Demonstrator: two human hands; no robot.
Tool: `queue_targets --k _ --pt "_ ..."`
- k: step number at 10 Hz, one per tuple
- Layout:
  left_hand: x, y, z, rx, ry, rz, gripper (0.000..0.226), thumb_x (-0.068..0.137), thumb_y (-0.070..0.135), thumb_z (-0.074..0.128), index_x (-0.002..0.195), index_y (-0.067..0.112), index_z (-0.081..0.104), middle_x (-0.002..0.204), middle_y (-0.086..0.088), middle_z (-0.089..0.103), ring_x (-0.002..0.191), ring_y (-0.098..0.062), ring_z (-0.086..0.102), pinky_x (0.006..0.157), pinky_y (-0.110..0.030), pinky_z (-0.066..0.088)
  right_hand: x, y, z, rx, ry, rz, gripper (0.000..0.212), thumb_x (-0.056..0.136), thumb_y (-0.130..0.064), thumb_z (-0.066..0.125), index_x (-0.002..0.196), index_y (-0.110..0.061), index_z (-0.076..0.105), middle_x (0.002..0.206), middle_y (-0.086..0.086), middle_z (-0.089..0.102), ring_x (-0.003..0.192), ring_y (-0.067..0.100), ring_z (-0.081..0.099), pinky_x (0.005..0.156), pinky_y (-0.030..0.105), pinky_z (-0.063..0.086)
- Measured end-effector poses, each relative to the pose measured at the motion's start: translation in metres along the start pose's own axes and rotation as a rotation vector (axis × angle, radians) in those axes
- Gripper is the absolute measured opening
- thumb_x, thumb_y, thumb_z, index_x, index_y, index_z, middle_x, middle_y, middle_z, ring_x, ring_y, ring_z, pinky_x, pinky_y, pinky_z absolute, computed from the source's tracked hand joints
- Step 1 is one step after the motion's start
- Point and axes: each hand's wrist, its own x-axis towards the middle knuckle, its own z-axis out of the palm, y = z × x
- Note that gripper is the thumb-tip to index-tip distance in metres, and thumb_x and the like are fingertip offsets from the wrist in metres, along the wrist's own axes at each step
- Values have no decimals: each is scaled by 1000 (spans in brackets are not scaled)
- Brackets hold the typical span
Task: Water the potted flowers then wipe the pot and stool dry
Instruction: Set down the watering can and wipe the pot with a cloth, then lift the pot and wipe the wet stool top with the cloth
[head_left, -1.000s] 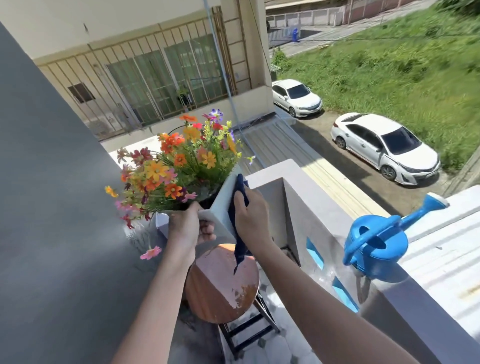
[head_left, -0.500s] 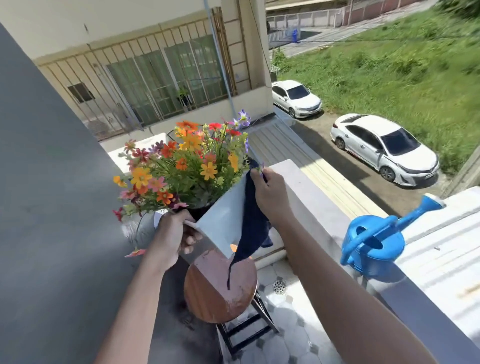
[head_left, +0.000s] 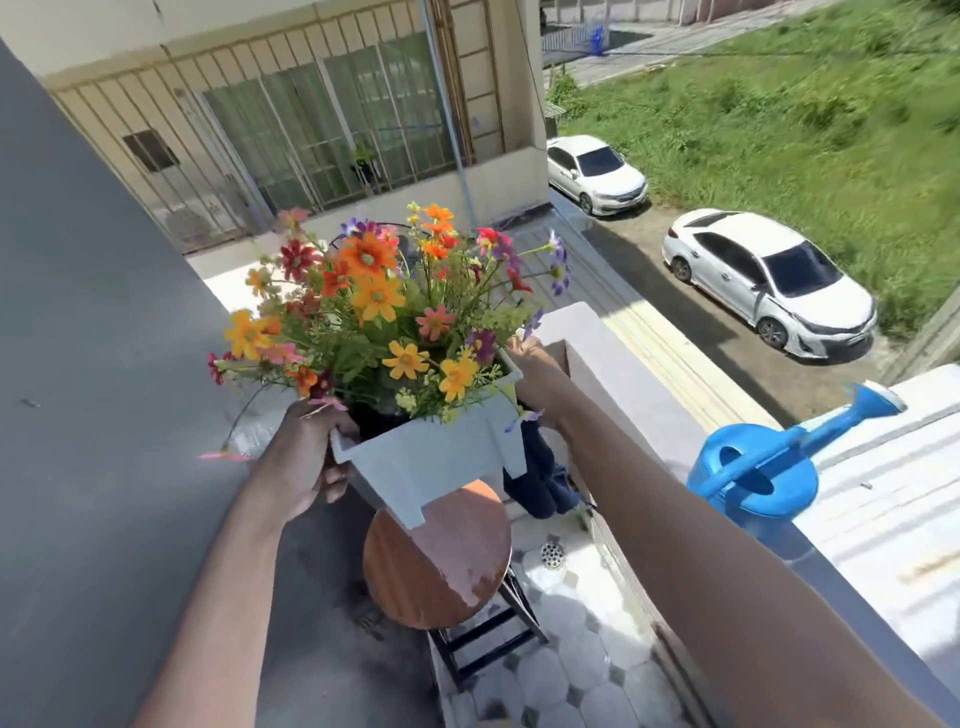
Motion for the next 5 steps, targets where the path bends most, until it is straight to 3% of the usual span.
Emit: queue_targets --k 1,2,3,4,5 --pt "12 -13 -5 -22 31 -32 53 83 -5 35 37 21 34 35 -2 25 23 -14 20 39 -16 26 23 29 10 91 30 51 35 105 -5 41 138 1 52 84 -14 47 61 -14 52 71 10 44" --pt "27 -31 -14 -62 83 -75 46 83 -4 36 42 17 33 37 -4 25 25 -16 23 39 -18 24 32 53 20 57 3 112 21 103 -13 49 108 -1 65 77 -3 63 66 9 59 63 21 49" --pt "44 -44 -19 -59 132 -81 53 83 -3 39 37 21 40 36 -4 32 29 -17 26 41 -20 23 40 80 35 73 38 214 27 102 -15 51 89 4 65 67 13 71 61 16 64 55 20 48" --pt "66 -55 -24 27 233 -72 30 83 -1 44 55 6 51 45 -16 44 31 -21 34 38 -23 29 57 103 56 108 110 270 32 99 -26 52 104 4 64 92 30 68 81 31 68 67 38 53" --pt "89 -64 -35 87 304 -67 18 82 4 47 66 -1 55 48 -19 53 31 -24 40 35 -26 35 75 119 83 147 149 355 30 100 -30 50 112 -7 65 95 15 70 84 26 66 62 29 50"
